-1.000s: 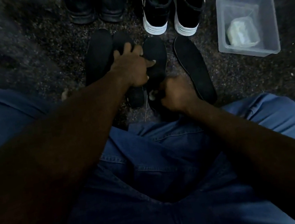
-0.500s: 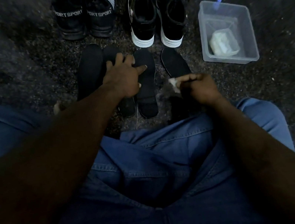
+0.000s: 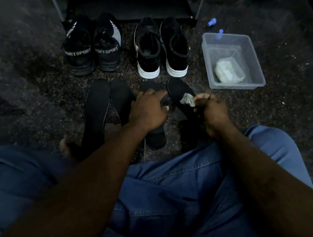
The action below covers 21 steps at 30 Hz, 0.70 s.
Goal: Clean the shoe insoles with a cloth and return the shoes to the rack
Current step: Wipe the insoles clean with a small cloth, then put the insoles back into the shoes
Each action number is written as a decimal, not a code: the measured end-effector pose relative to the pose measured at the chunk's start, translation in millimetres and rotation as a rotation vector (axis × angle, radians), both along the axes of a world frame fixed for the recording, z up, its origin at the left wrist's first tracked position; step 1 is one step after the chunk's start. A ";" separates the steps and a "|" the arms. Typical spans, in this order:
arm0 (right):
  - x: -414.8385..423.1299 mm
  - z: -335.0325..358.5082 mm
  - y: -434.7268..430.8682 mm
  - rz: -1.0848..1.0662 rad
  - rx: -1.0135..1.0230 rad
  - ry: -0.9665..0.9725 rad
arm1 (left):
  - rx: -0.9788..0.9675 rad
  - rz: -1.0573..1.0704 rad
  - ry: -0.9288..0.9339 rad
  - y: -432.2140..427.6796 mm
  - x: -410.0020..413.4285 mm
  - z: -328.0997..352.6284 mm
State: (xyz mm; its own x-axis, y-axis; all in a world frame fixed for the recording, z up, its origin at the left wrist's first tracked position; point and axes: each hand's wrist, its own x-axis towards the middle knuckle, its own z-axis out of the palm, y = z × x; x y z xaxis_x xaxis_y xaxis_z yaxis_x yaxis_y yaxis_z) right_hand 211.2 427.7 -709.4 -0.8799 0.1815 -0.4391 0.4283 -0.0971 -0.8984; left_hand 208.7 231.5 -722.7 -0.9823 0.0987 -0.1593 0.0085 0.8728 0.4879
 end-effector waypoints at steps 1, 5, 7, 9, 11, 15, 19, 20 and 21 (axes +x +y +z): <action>-2.5 1.0 2.6 -0.016 0.021 0.024 | 0.014 0.008 0.001 4.5 1.1 -2.1; -20.7 15.7 14.2 -0.058 0.093 0.096 | 0.161 0.038 0.058 37.6 -14.3 12.4; -29.5 22.1 21.2 -0.032 0.152 0.129 | 0.177 0.026 0.126 58.9 -31.4 25.2; -40.6 23.2 34.6 -0.050 0.244 0.151 | 0.156 0.017 0.156 75.4 -47.6 33.9; -57.1 18.2 56.6 -0.086 0.395 0.171 | 0.143 0.012 0.142 87.2 -62.7 35.5; -86.1 15.0 96.6 -0.013 0.777 0.141 | 0.172 -0.045 0.111 108.4 -81.0 36.2; -102.5 13.1 116.6 0.020 1.017 0.177 | 0.164 -0.074 0.127 126.3 -92.8 34.8; -105.9 11.8 119.7 0.017 1.049 0.178 | 0.162 -0.072 0.126 129.1 -95.6 33.1; -108.3 10.3 122.9 0.014 1.073 0.174 | 0.159 -0.072 0.120 132.2 -98.5 31.0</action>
